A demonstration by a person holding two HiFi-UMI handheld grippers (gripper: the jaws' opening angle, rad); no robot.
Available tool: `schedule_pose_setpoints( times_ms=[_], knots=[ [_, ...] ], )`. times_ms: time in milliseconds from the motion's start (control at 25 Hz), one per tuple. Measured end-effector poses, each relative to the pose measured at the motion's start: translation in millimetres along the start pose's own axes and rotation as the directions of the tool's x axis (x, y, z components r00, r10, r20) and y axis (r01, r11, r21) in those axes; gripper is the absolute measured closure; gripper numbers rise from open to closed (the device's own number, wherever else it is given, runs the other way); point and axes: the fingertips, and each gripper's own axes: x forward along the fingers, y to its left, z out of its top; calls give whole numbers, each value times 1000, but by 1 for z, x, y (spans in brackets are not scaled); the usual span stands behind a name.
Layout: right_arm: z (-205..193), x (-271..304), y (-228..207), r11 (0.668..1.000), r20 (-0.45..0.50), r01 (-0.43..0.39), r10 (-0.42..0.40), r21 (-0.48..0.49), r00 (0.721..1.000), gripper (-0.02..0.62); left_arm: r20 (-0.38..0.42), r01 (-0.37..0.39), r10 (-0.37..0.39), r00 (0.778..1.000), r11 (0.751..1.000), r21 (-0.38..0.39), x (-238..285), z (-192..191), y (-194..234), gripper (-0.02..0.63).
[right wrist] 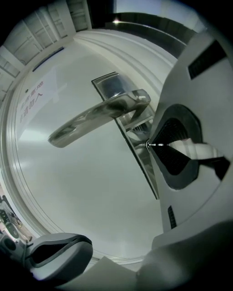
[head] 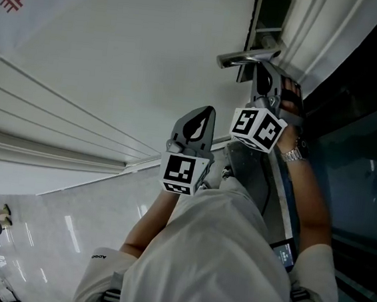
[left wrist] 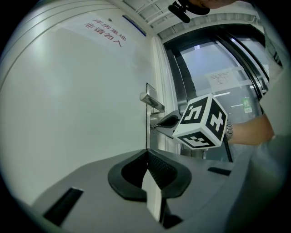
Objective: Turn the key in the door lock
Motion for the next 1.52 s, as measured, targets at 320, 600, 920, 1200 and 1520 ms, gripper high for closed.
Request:
schedule_pose_setpoints(
  times_ms=[320, 600, 920, 1200, 1520],
  knots=[
    [0, 0, -4, 974, 8, -20, 19, 226, 1000, 581, -3, -11, 11, 1000, 1000, 0, 0, -2, 6, 597],
    [-1, 0, -10, 870, 53, -85, 68, 486, 996, 581, -2, -16, 16, 1000, 1000, 0, -1, -1, 9, 597],
    [-6, 2, -13, 597, 131, -199, 156, 777, 979, 583, -3, -11, 11, 1000, 1000, 2, -1, -1, 8, 597],
    [-11, 4, -15, 254, 226, -275, 208, 927, 952, 584, -2, -6, 6, 1000, 1000, 7, 2, 0, 7, 597],
    [-18, 5, -17, -84, 300, -289, 202, 954, 932, 584, -5, 0, 0, 1000, 1000, 13, 3, 0, 2, 598]
  ],
)
